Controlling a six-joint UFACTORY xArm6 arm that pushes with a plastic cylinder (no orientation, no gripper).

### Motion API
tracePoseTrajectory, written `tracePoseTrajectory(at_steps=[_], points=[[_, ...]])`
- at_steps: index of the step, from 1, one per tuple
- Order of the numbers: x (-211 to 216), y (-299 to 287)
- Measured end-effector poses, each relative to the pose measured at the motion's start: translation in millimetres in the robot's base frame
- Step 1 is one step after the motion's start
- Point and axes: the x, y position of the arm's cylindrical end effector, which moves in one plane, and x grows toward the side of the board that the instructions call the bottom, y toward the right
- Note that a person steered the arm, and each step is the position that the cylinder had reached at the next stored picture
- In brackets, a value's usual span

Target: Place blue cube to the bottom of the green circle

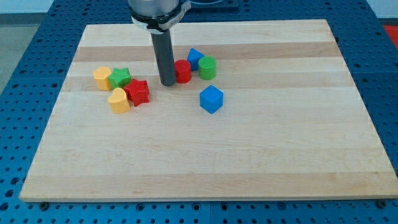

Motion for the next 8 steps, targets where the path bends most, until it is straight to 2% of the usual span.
tracePoseTrajectory(at_steps=[2,5,7,8], points=[[10.9,13.7],[-0.3,93.2],[-5.5,105.2],[12.3,106.4]])
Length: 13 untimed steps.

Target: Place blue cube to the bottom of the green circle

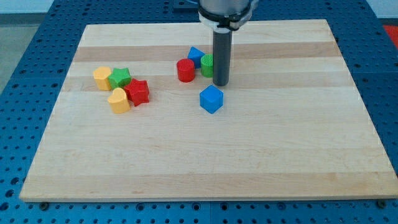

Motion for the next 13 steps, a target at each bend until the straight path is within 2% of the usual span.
tracePoseTrajectory(at_steps=[2,4,5,6,8,10,11,12,13], points=[[25.6,77.6],[87.5,49.0],[95.7,10.8],[88.0,-19.5],[41.4,-27.9],[49.8,-31.8],[51.9,-69.5],[40.3,-98.0],[16.5,-100.2]])
